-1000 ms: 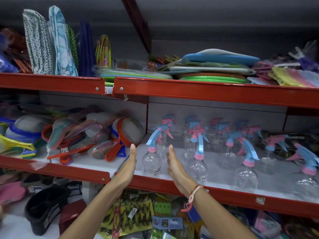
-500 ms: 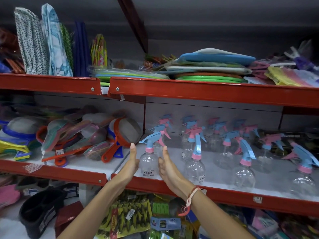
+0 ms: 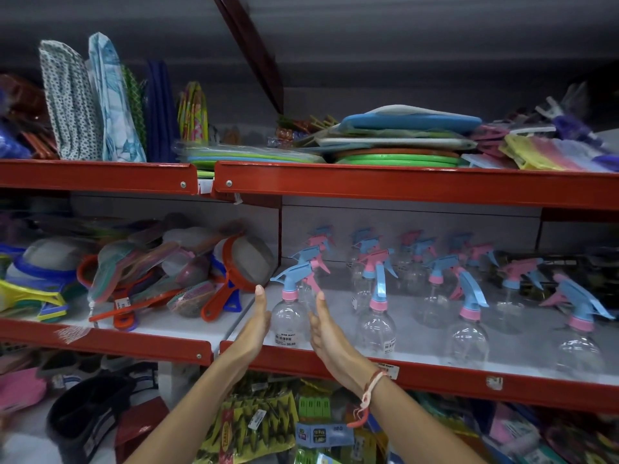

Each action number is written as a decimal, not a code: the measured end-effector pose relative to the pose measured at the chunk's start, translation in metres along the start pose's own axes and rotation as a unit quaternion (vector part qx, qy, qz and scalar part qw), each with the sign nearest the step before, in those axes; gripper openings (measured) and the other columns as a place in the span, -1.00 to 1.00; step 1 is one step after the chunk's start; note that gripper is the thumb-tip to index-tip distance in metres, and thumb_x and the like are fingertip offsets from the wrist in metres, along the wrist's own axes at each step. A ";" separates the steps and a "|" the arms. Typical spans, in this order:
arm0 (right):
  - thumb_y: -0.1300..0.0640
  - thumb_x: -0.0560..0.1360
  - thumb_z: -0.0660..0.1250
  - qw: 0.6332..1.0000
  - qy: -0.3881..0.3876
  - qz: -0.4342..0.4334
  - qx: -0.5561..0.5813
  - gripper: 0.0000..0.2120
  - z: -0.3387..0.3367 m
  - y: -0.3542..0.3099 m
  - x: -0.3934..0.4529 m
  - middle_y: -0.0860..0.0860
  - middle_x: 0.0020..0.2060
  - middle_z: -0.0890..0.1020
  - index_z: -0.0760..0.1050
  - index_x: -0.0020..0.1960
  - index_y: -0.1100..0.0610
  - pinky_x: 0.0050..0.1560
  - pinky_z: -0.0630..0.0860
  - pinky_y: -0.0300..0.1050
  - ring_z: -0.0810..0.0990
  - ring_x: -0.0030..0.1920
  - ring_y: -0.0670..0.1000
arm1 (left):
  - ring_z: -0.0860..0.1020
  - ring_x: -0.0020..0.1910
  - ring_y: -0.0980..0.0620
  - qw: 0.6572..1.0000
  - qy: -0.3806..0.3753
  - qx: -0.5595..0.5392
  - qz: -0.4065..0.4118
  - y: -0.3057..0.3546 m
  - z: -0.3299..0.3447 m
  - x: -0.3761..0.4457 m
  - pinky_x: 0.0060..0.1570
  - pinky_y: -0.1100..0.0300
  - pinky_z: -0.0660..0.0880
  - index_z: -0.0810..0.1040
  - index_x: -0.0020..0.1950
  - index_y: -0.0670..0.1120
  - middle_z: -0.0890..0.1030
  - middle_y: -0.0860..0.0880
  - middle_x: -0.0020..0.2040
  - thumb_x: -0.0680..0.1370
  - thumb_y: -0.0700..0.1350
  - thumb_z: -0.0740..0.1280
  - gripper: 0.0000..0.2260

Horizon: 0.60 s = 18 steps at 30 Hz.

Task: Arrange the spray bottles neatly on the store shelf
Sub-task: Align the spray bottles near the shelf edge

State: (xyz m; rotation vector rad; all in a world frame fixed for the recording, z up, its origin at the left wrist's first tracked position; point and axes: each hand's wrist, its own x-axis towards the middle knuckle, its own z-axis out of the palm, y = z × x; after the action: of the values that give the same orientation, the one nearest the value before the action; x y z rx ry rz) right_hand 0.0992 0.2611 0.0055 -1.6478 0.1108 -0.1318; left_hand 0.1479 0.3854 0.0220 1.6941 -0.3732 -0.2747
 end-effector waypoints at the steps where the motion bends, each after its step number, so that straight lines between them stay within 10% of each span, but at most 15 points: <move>1: -0.39 0.48 -0.22 1.000 0.007 0.001 -0.004 -0.25 -0.002 0.000 -0.004 0.03 0.57 0.02 -0.11 0.55 -0.01 0.55 -0.04 0.06 0.01 0.55 0.02 | 0.15 0.50 -0.06 1.000 0.017 0.002 -0.008 -0.003 0.001 -0.001 0.48 0.01 0.00 0.22 0.46 -0.12 0.22 -0.15 0.50 0.38 0.45 -0.23 -0.12; 7: -0.36 0.48 -0.08 0.998 0.030 -0.046 0.027 -0.24 -0.042 0.006 -0.037 0.02 0.45 0.38 0.30 0.45 0.14 0.47 0.23 -0.08 0.35 0.44 -0.03 | 0.46 0.29 -0.05 0.985 0.133 -0.021 0.111 -0.016 0.013 -0.008 0.38 -0.09 0.29 0.50 0.25 -0.03 0.54 -0.08 0.29 0.41 0.42 -0.10 -0.27; 13: -0.16 0.57 0.05 0.959 0.237 -0.106 0.111 -0.43 -0.111 0.012 -0.060 0.21 -0.12 0.73 0.63 -0.04 0.28 -0.06 0.64 -0.09 0.72 -0.10 0.13 | 0.60 0.06 0.03 0.992 0.049 -0.047 0.108 -0.007 0.060 -0.015 0.15 0.10 0.46 0.58 0.00 -0.07 0.65 -0.04 0.04 0.60 0.09 0.01 -0.60; 18: -0.03 0.63 0.04 0.939 0.312 -0.083 0.119 -0.55 -0.144 0.021 -0.040 0.31 0.04 0.65 0.57 -0.02 0.28 0.07 0.56 0.01 0.64 -0.02 0.18 | 0.57 0.10 0.01 0.998 -0.013 -0.026 0.051 -0.005 0.100 -0.012 0.29 0.01 0.40 0.53 0.05 -0.08 0.61 -0.04 0.07 0.58 0.17 0.00 -0.57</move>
State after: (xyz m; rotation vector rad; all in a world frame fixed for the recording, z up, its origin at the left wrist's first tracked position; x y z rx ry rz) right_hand 0.0378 0.1231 -0.0047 -1.3221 0.4209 -0.7689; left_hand 0.0984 0.3005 0.0009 1.6162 -0.4671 -0.2286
